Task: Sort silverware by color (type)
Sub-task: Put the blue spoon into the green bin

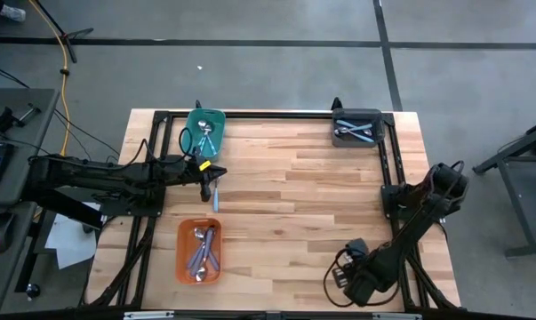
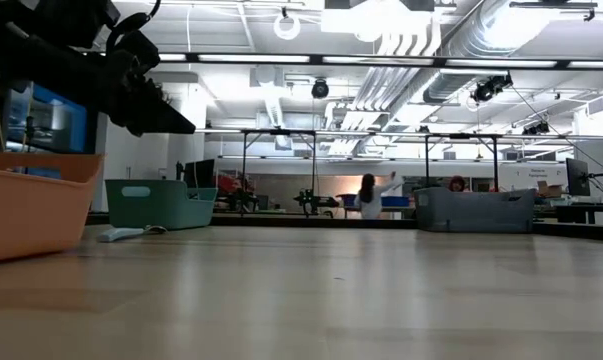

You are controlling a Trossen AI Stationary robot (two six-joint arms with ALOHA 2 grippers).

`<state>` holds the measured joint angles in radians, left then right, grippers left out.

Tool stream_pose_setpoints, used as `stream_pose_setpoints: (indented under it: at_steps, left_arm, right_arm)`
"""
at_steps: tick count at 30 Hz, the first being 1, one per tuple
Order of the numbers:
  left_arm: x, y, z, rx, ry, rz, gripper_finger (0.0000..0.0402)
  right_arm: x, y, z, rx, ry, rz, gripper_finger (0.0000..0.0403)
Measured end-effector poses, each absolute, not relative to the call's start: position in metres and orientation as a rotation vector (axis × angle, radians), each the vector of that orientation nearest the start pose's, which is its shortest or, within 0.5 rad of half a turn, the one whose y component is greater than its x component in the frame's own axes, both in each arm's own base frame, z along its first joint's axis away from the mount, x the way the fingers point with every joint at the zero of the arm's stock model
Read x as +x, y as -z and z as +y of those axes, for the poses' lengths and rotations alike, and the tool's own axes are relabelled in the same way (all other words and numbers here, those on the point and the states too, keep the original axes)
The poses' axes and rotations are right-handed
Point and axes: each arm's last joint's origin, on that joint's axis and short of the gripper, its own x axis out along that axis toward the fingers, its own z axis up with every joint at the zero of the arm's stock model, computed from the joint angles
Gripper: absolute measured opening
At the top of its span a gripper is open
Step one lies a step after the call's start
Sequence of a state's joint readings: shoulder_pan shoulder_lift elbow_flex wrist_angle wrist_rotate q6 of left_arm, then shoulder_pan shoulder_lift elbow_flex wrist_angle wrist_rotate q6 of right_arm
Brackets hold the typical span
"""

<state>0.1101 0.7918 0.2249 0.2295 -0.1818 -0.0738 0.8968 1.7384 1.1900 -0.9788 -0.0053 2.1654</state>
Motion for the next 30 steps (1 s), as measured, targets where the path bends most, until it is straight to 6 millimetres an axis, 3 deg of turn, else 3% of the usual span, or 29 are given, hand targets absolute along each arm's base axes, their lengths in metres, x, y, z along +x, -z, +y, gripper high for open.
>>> stream_pose_setpoints:
  at_steps: [6,11,15,22,30]
  left_arm:
    - [0.163,-0.178,0.023,-0.063,-0.302,0.330,0.0015]
    - [0.162,-0.178,0.023,-0.063,-0.302,0.336,0.0015]
    - [0.162,-0.178,0.023,-0.065,-0.296,0.336,0.0015]
    - [0.163,-0.179,0.023,-0.084,-0.292,0.325,0.0015]
    - [0.164,-0.182,0.020,-0.107,-0.201,0.294,0.0015]
  right_arm:
    - [0.198,-0.169,0.238,0.998,1.015,1.357,0.0137]
    - [0.197,-0.142,0.231,1.044,0.959,1.330,0.0114]
    - [0.193,-0.132,0.226,1.055,0.930,1.330,0.0087]
    - [0.200,-0.138,0.224,0.919,0.847,1.350,0.0010]
    - [0.234,-0.153,0.205,0.679,0.658,1.129,0.0002]
